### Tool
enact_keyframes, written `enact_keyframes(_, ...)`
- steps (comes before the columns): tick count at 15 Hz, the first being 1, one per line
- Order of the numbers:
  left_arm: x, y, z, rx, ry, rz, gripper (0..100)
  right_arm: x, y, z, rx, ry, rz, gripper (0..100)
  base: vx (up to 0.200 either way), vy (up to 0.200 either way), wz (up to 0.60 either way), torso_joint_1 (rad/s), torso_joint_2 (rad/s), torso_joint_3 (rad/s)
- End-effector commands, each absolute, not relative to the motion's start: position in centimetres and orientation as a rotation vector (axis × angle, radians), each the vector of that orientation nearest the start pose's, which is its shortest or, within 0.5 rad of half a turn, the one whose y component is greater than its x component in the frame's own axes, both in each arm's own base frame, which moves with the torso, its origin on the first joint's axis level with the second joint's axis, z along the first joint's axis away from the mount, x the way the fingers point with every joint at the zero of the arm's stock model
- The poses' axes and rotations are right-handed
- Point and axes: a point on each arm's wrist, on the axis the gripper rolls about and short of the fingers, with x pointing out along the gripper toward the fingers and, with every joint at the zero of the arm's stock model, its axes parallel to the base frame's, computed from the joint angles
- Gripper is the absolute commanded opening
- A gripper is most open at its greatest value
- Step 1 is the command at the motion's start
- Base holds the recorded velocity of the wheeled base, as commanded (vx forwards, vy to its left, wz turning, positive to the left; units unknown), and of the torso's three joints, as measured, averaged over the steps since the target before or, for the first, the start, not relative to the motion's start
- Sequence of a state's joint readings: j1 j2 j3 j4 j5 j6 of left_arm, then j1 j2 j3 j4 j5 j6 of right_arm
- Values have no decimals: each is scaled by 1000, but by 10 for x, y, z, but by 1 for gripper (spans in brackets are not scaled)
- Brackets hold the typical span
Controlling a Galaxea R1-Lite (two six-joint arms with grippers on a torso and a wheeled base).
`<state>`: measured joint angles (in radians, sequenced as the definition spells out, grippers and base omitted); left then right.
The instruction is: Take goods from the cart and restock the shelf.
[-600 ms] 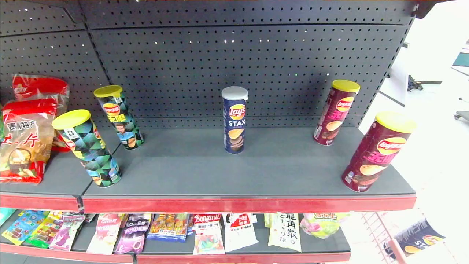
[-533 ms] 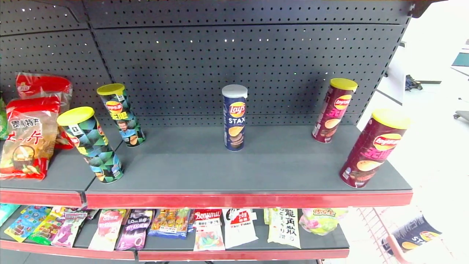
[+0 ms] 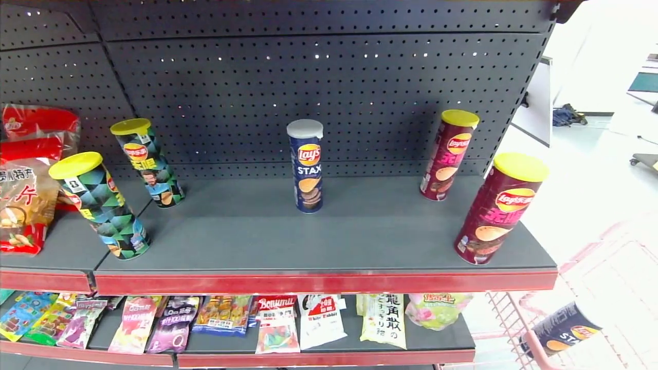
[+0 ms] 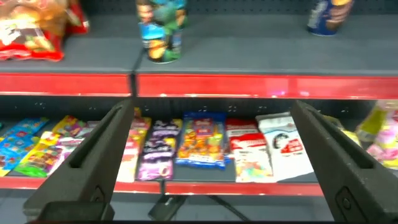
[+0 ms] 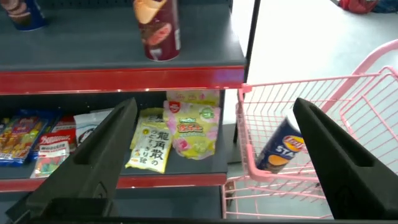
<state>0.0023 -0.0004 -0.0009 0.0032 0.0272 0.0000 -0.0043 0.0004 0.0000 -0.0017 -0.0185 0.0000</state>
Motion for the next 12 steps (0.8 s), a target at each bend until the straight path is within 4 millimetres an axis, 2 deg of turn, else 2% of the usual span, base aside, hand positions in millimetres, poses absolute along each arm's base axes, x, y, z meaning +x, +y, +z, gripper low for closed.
enact_keyframes(1,-23,1,76,0,2,29,100,-23,0,76,0,0,-23,100,0,-200,0,-12,2,7)
enact_keyframes(10,-23,1,76,-2,2,29,100,-23,0,76,0,-2,-23,100,0,-200,0,3,0,4)
enact_keyframes(12,-23,1,75,0,3,31,100,-23,0,76,2,0,-23,100,0,0,0,0,0,0)
